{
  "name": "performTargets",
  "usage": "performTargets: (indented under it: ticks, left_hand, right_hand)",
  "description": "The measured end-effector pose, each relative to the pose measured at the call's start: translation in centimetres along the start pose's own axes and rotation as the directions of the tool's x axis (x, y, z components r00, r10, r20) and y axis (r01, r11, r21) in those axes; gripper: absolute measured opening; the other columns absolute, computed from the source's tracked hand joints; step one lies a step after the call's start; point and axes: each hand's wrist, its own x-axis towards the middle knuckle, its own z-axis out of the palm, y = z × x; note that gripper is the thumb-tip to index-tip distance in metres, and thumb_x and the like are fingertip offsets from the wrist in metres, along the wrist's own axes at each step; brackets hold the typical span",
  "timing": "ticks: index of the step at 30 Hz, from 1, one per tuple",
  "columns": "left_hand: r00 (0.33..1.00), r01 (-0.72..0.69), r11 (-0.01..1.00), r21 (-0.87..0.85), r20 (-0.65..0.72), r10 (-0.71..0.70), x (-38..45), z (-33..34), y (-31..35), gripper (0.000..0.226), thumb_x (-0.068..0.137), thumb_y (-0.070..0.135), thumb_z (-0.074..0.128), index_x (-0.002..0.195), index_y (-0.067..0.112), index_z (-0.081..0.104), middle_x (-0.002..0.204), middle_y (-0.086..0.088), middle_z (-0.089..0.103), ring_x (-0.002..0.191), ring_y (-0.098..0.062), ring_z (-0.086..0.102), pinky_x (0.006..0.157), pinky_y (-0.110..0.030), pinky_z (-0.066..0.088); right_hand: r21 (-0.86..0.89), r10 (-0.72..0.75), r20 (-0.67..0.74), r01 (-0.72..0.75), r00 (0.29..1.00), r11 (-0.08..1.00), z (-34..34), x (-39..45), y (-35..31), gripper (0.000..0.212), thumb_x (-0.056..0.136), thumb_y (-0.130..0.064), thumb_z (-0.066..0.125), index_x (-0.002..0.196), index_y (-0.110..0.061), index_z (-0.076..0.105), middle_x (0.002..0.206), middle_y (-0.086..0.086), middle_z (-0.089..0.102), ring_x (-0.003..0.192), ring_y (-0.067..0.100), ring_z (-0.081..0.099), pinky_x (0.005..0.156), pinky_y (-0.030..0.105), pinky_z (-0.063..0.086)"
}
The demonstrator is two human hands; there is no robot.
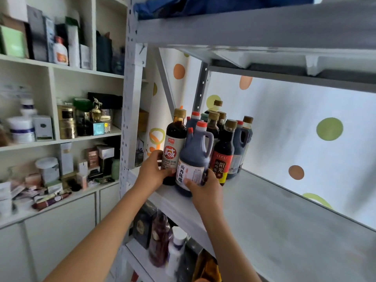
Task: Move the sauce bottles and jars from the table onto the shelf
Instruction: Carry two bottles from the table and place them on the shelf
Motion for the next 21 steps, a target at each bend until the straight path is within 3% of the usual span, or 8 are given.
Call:
performTargets:
  ticks: [5,9,12,15,21]
  left_hand:
    - [1.000,0.003,0.999,-0.045,-0.023,-0.004,1.6,0.8,-0.6,0.057,0.078,0.013,0.079,0.126,0.013,0.049,0.122,-0.003,0.061,0.108,-0.016,0.058,0.085,-0.024,0.046]
    - [1.000,0.006,0.997,-0.080,0.015,-0.005,2.5,1.3,-0.8,0.052,0.083,0.011,0.074,0.128,0.014,0.048,0.125,0.000,0.059,0.106,-0.009,0.054,0.080,-0.014,0.043]
    - [1.000,0.005,0.994,-0.110,0.025,-0.002,2.7,1.6,-1.1,0.051,0.085,0.010,0.071,0.130,0.013,0.047,0.129,-0.001,0.058,0.110,-0.009,0.053,0.089,-0.023,0.044]
    - [1.000,0.002,0.992,-0.130,0.026,0.001,3.0,1.8,-1.5,0.053,0.086,0.011,0.071,0.133,0.014,0.046,0.131,0.001,0.057,0.114,-0.010,0.053,0.098,-0.030,0.046]
    - [0.999,-0.007,0.993,-0.117,0.050,0.013,3.2,1.9,-2.5,0.058,0.087,0.014,0.070,0.138,0.020,0.043,0.135,0.002,0.057,0.121,-0.015,0.055,0.105,-0.040,0.045]
  right_hand:
    - [-0.118,-0.012,-0.046,0.007,0.999,0.993,1.7,2.2,0.6,0.047,0.080,-0.026,0.079,0.120,-0.018,0.054,0.118,-0.001,0.068,0.108,0.021,0.065,0.083,0.033,0.054]
    - [-0.189,-0.036,-0.037,0.029,0.999,0.981,1.8,3.5,0.9,0.046,0.081,-0.029,0.078,0.117,-0.015,0.054,0.117,0.003,0.068,0.106,0.025,0.065,0.077,0.030,0.051]
    - [-0.184,-0.052,-0.072,0.038,0.996,0.982,2.3,4.1,1.6,0.049,0.078,-0.033,0.079,0.116,-0.015,0.055,0.116,0.002,0.068,0.105,0.024,0.065,0.083,0.038,0.056]
    - [-0.169,-0.068,-0.117,0.048,0.991,0.985,3.1,3.9,1.9,0.063,0.077,-0.039,0.078,0.128,-0.014,0.051,0.125,0.003,0.063,0.112,0.023,0.061,0.091,0.044,0.054]
    - [-0.099,-0.079,-0.149,0.065,0.986,0.993,4.0,3.9,2.6,0.067,0.080,-0.039,0.077,0.134,-0.016,0.046,0.130,0.000,0.061,0.118,0.020,0.059,0.096,0.044,0.053]
